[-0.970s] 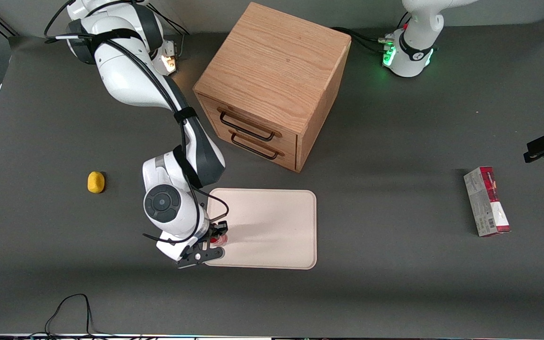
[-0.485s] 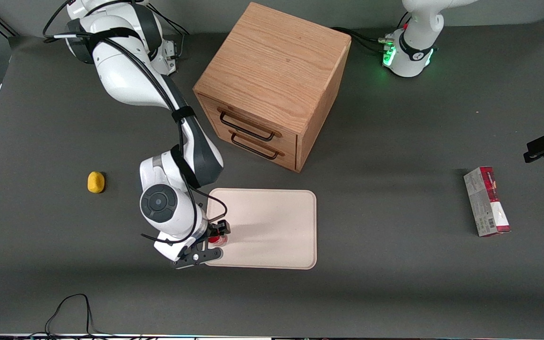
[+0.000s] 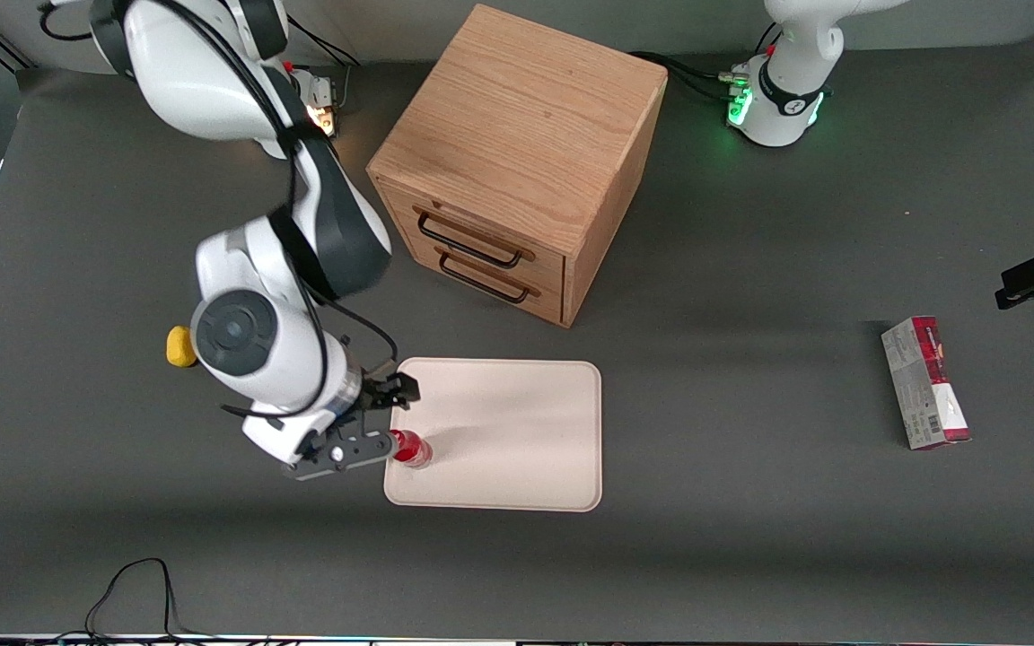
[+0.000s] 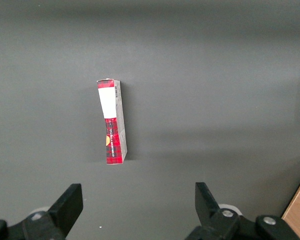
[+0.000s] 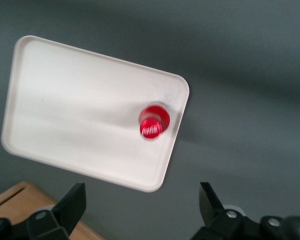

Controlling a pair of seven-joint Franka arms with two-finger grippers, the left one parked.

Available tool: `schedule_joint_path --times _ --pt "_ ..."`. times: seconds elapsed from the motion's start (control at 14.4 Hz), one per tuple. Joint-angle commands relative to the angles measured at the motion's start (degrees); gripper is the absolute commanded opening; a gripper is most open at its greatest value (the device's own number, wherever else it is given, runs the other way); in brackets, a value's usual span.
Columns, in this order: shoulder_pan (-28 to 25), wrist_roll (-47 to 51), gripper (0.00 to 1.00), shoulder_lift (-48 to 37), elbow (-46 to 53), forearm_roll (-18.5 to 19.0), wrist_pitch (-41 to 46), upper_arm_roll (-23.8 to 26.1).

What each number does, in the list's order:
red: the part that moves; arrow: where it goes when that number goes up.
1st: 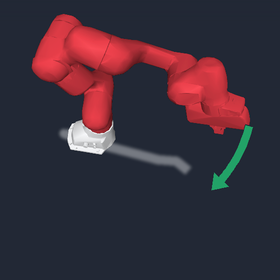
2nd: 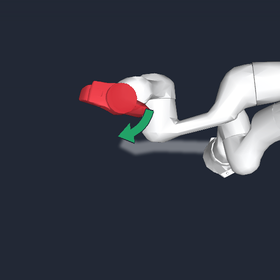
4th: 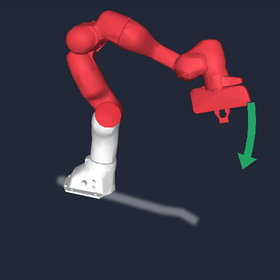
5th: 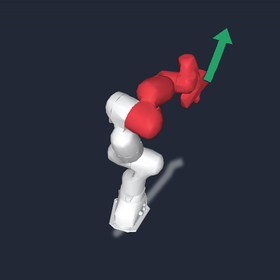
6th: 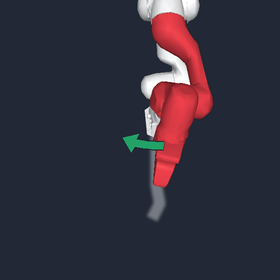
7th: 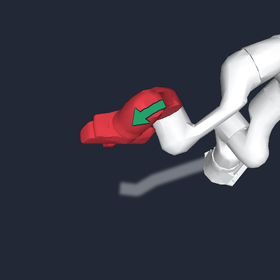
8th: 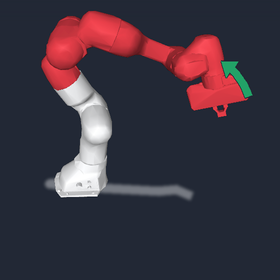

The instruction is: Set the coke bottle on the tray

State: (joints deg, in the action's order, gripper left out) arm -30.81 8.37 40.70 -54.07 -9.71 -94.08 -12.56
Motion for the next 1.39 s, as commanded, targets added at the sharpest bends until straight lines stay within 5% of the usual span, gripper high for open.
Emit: schedule_joint_path --times 0.0,0.55,0.9,1.11,1.32 --pt "-1.26 -0.11 1.0 -6.49 -1.39 3.19 4.94 -0.1" --pt "-1.72 -0.11 1.0 -23.35 -11.46 5.75 9.27 -0.01" --pt "6.97 -0.99 1.0 -32.42 -22.81 5.84 8.04 1.04" --pt "18.72 -1.07 1.0 -38.39 -30.45 6.19 7.42 8.22" --pt "23.5 -1.16 1.0 -42.62 -37.83 6.19 3.49 9.84"
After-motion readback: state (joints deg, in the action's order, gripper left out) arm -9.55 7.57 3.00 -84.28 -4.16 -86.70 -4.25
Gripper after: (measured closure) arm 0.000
